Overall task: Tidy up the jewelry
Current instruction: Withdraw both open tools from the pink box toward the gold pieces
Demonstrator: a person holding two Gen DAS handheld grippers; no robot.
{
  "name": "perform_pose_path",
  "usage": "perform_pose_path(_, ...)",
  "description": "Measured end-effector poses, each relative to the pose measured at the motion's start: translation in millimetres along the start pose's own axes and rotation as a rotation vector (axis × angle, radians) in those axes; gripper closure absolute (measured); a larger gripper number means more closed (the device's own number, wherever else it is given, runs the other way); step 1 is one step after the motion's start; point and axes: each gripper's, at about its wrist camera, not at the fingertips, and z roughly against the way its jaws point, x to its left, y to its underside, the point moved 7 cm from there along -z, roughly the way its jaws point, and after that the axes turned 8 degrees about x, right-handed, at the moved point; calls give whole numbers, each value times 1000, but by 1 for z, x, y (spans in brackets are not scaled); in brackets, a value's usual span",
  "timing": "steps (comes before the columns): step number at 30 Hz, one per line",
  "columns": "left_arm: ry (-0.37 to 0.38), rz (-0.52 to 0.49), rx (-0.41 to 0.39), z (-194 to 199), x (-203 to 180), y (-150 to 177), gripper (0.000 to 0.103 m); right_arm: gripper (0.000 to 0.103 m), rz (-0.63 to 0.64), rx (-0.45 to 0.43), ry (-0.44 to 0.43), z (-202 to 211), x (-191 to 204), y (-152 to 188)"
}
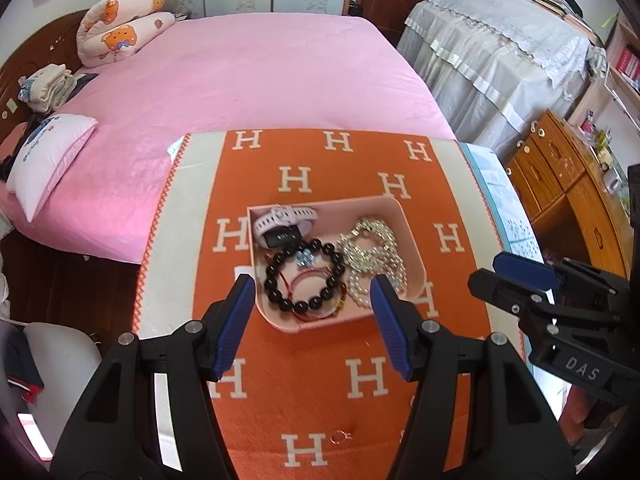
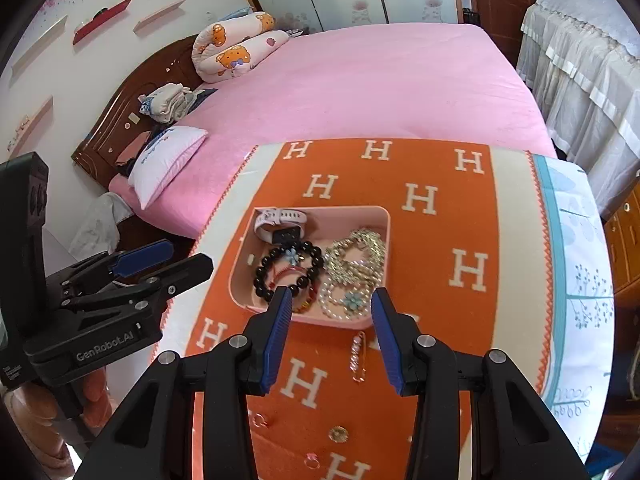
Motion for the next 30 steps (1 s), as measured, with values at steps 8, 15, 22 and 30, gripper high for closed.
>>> perform_pose_path(8, 10, -65, 23, -8, -33, 30, 46, 61, -15, 13, 40, 3, -23, 33)
perform_pose_path(15, 29, -106, 59, -27, -62, 61, 46, 61, -87, 35, 77, -3, -60, 75)
perform_pose_path(22, 54, -148, 107, -55, -89, 95, 46, 61, -143, 79, 85, -19, -90, 120)
perform_pose_path(30, 70, -177, 179, -94, -111, 137, 46, 61, -165, 129, 81, -35, -110, 161)
